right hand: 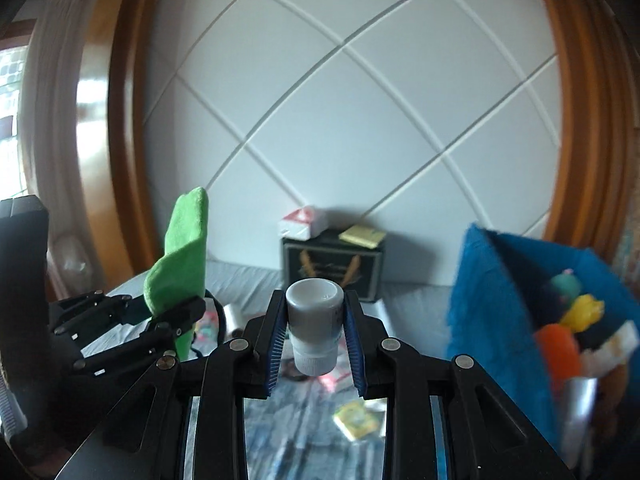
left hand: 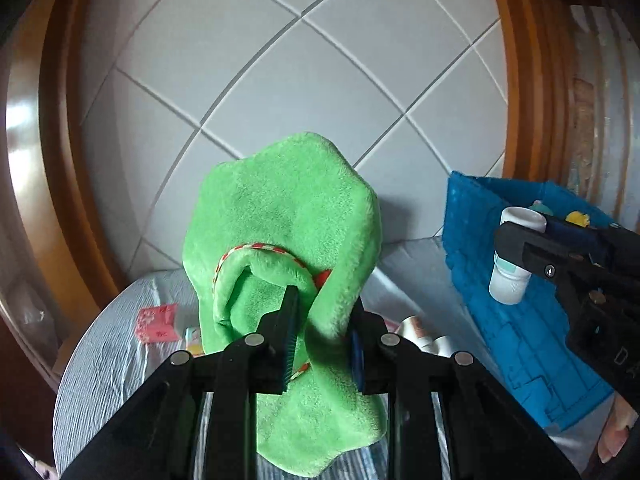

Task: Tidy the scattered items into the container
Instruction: 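Lift the towel and pill bottle with both grippers and carry them over the bin, then lower the pill bottle and towel into the bin and open both grippers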

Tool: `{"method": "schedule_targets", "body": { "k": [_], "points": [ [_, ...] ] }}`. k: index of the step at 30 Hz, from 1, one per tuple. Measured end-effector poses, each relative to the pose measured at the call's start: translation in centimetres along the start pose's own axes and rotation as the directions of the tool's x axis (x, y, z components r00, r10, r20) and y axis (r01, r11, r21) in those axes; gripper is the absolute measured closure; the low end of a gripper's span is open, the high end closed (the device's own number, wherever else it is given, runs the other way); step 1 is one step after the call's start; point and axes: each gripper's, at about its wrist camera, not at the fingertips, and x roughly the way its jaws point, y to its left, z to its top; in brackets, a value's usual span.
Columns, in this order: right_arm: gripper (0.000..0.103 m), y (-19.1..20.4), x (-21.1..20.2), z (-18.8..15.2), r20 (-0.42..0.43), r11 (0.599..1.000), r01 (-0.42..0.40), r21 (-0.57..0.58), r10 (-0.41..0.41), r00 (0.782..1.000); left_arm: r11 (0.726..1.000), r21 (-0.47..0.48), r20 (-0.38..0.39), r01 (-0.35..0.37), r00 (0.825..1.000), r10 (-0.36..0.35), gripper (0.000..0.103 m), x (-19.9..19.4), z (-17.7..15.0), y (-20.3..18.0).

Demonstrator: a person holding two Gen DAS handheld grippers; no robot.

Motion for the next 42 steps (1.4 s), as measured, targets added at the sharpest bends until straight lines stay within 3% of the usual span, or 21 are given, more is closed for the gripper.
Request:
{"method": "schedule_targets", "body": {
  "k": [7, 17, 21, 25, 28, 30, 33, 35, 37, 39, 42],
  "points": [
    [0.076, -7.9, -6.5, 2.1, 0.086, 0.982, 0.181, 0.048, -0.185, 0.979, 0.987, 0.079, 0.092, 0.142, 0.984, -0.149, 0.081, -2.7, 4.4, -8.7],
    [0.076, -25.4, -12.5, 0.8, 0.106, 0.944, 0.308, 0.119, -0.320, 0.941, 0.943, 0.150, 0.169, 0.298, 0.932, -0.321, 0.081, -3.8, 10.4, -27.0],
    [0.075, -32.0, -13.5, -0.3, 0.078, 0.937, 0.327, 0.123, -0.338, 0.938, 0.919, 0.141, 0.095, 0.369, 0.919, -0.384, 0.081, -1.5, 11.5, -34.6],
    [0.075, -36.6, -13.4, -1.9, 0.026, 0.946, 0.298, 0.126, -0.304, 0.952, 0.924, 0.117, -0.107, 0.364, 0.930, -0.352, 0.081, 3.8, 9.9, -40.4],
    [0.075, -38.8, -12.1, -3.5, -0.019, 0.955, 0.258, 0.143, -0.258, 0.966, 0.942, 0.086, -0.265, 0.325, 0.919, -0.293, 0.081, 7.6, 7.6, -41.3],
    [0.075, -39.5, -11.5, -4.5, -0.047, 0.961, 0.228, 0.154, -0.223, 0.974, 0.945, 0.078, -0.361, 0.318, 0.893, -0.270, 0.081, 9.6, 6.0, -41.7],
    [0.075, -39.5, -10.2, -6.1, -0.107, 0.969, 0.184, 0.165, -0.167, 0.980, 0.949, 0.083, -0.419, 0.305, 0.874, -0.244, 0.075, 10.6, 4.2, -41.5],
    [0.075, -39.2, -9.2, -7.0, -0.148, 0.974, 0.162, 0.160, -0.139, 0.979, 0.952, 0.090, -0.415, 0.293, 0.880, -0.232, 0.058, 10.2, 3.7, -41.3],
    [0.076, -38.8, -8.1, -8.0, -0.190, 0.977, 0.152, 0.152, -0.122, 0.974, 0.956, 0.097, -0.385, 0.275, 0.897, -0.219, 0.022, 9.2, 3.6, -40.5],
    [0.076, -38.4, -7.2, -8.7, -0.228, 0.979, 0.136, 0.149, -0.099, 0.969, 0.967, 0.105, -0.335, 0.234, 0.923, -0.187, 0.017, 7.7, 4.5, -39.3],
    [0.076, -37.4, -6.6, -9.3, -0.259, 0.982, 0.122, 0.147, -0.081, 0.963, 0.970, 0.124, -0.330, 0.208, 0.931, -0.157, 0.015, 6.1, 4.7, -37.4]
  ]
}}
